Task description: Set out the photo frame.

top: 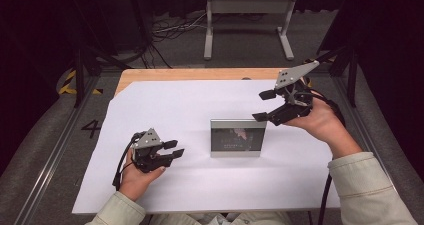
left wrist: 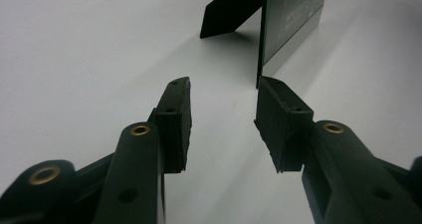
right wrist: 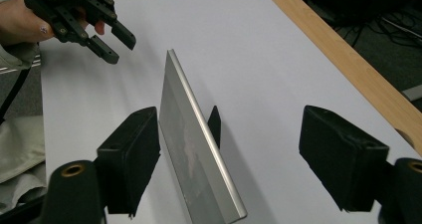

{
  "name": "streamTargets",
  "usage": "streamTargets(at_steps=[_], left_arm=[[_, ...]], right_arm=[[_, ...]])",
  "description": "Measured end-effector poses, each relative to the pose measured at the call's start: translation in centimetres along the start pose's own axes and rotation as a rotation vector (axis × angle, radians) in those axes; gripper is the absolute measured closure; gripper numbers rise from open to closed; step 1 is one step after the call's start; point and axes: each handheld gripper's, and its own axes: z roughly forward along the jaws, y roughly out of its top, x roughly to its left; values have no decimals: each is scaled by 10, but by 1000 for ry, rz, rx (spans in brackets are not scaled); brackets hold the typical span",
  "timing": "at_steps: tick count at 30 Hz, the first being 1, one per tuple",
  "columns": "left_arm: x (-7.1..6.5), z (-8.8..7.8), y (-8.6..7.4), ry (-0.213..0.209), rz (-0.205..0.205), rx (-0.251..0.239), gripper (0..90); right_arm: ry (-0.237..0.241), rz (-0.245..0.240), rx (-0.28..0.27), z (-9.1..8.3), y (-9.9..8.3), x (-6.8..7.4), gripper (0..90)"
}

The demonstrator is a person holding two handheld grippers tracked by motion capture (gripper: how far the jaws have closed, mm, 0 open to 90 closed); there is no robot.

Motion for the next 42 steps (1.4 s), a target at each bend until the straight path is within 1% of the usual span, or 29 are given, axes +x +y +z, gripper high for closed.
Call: streamTargets(at_steps=[5,7,8,9,10,12,15,16,17,19,20,21,22,24,28,34,35,37,39,42], left_arm=[[1,-1,0,1,4,3,579],[0,-3,-2,8,9,9,578],[0,-3,-2,8,9,9,578],[1,-4,-4,17,14,13,578],[4,-7,-7,20,10,15,578],[6,-12,-10,30,-2,18,577],[10,-18,-14,37,-14,5,576],[11,-19,-14,41,-13,3,575],[11,-19,-15,43,-21,0,575],[12,-20,-15,46,-20,-3,573],[12,-20,-15,46,-20,-3,572],[12,-20,-15,46,-19,-4,572],[11,-20,-15,46,-18,-4,570],[11,-19,-15,46,-19,-6,568],[11,-19,-15,49,-18,-8,566],[11,-18,-16,55,-20,-11,566],[11,-18,-16,55,-20,-9,566],[11,-17,-16,59,-16,-11,566],[12,-17,-17,60,-14,-10,566],[12,-17,-17,61,-20,-11,566]], right_arm=[[-27,14,-14,-14,-11,1,214],[-32,29,-26,-20,-16,1,213],[-32,29,-26,-20,-16,1,213],[-37,35,-32,-22,-19,1,213],[-48,44,-38,-27,-25,0,213],[-58,54,-47,-31,-31,0,213],[-81,72,-61,-37,-39,1,213],[-86,81,-69,-39,-42,1,213],[-96,89,-73,-41,-44,2,212],[-119,106,-82,-43,-50,4,212],[-130,117,-86,-43,-53,5,212],[-130,117,-86,-43,-53,5,212],[-150,131,-89,-44,-60,7,212],[-159,133,-90,-43,-65,8,212],[-187,145,-96,-41,-81,11,209],[-222,181,-154,-39,-107,15,209],[-224,189,-153,-37,-112,15,208],[-235,188,-147,-35,-120,16,208],[-233,198,-147,-32,-127,16,206],[-257,202,-134,-28,-136,16,203]])
